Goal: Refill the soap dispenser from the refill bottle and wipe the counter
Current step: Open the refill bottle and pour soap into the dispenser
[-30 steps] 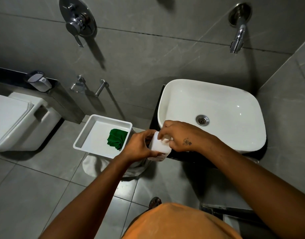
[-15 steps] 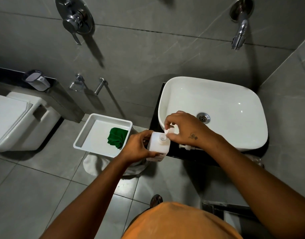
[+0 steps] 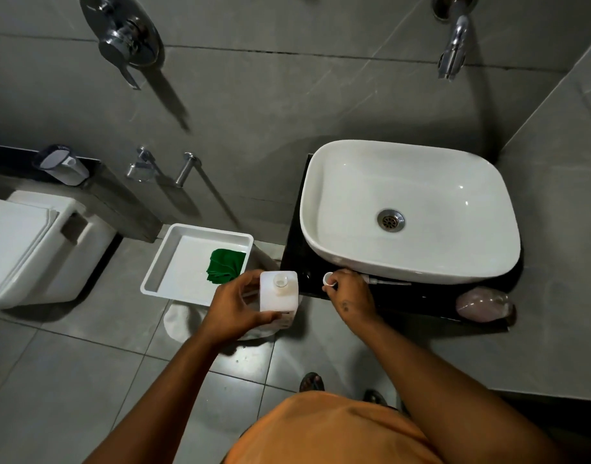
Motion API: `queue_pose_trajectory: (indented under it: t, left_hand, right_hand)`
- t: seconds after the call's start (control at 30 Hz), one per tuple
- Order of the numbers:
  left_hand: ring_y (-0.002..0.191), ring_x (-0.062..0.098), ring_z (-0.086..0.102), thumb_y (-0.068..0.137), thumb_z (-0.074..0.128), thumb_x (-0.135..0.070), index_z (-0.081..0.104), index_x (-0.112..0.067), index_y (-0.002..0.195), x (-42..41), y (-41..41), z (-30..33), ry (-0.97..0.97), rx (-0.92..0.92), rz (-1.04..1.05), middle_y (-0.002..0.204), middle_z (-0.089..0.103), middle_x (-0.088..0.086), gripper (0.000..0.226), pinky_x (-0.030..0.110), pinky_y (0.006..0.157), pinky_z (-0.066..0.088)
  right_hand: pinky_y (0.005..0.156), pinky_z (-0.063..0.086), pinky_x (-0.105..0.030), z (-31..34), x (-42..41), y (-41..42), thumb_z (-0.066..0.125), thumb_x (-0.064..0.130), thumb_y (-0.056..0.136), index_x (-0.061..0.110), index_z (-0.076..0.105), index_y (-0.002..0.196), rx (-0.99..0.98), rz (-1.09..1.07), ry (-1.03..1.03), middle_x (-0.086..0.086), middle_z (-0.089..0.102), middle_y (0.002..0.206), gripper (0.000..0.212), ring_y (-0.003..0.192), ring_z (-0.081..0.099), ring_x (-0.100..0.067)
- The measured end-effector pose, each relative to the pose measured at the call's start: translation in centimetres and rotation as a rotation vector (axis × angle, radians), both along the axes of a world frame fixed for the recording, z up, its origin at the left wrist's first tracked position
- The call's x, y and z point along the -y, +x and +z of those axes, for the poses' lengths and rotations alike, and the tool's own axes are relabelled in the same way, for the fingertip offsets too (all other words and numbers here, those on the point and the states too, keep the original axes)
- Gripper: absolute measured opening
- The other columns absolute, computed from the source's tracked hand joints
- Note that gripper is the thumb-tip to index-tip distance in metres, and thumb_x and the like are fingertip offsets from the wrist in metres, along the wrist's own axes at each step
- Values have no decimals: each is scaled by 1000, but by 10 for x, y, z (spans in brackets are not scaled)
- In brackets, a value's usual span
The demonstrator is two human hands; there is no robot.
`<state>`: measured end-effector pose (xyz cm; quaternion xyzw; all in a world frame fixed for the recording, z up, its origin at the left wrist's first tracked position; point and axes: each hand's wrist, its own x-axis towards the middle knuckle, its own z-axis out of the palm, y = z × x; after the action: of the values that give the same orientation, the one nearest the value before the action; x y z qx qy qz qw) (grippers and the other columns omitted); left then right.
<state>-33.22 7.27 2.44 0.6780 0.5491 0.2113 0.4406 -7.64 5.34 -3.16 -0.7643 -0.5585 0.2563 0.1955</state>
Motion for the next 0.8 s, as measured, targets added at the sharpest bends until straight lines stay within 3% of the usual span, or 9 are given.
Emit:
queue_pose_trajectory:
  t: [0.1, 0.27, 0.43, 0.57, 0.63, 0.73, 0.8]
  left_hand:
    - [102, -15, 66, 57, 101, -12, 64, -36, 117, 4, -6, 4, 4, -14, 20, 111, 71, -22, 75, 11, 91, 54]
    - [112, 12, 70, 57, 99, -4, 65, -29, 117, 7, -10, 9, 23, -1, 45, 116, 74, -5, 73, 36, 99, 59]
    - [110, 3, 68, 57, 100, -9, 64, -33, 118, 6, -7, 8, 33, -8, 20, 115, 72, -10, 75, 31, 98, 58]
    - [103, -15, 66, 56, 102, -17, 61, -48, 113, 2, 5, 3, 28, -1, -30, 111, 70, -27, 77, 9, 88, 54]
    - [103, -19, 64, 55, 102, -19, 60, -54, 109, -1, 13, -2, 23, 2, -59, 104, 70, -34, 77, 2, 83, 51]
    - [109, -5, 69, 55, 102, -21, 64, -50, 115, -4, 31, -9, -6, 33, -118, 112, 73, -27, 77, 17, 92, 54]
    - [109, 0, 70, 51, 102, -31, 65, -40, 122, -5, 42, -13, -20, 52, -148, 115, 74, -20, 80, 28, 96, 56]
  right_hand:
    - [72, 51, -35, -6, -8, -7, 73, 20, 85, 11, 66, 68, 72, 17, -22, -10, 73, 88, 21, 88, 67, -30]
    - [79, 54, -36, -12, -16, -14, 69, 23, 89, 10, 72, 84, 116, -5, -52, -13, 74, 97, 14, 96, 69, -32]
    - [88, 53, -37, -12, -3, -6, 77, 26, 85, 10, 74, 101, -60, -142, 1, -10, 70, 109, 23, 103, 64, -29]
    - [81, 51, -31, -13, 34, 28, 84, 14, 79, 6, 75, 89, -189, -457, 165, -11, 71, 94, 16, 82, 65, -23]
    - [78, 47, -30, -15, 57, 58, 86, 10, 75, 2, 72, 87, -198, -722, 196, -18, 72, 91, 20, 83, 67, -31]
    - [77, 42, -31, -14, 89, 103, 87, 8, 74, -7, 64, 94, -276, -1124, 219, -29, 67, 99, 34, 91, 66, -41]
    - [78, 38, -26, -12, 104, 123, 88, 7, 72, -13, 59, 100, -261, -1241, 239, -33, 63, 105, 45, 97, 63, -43]
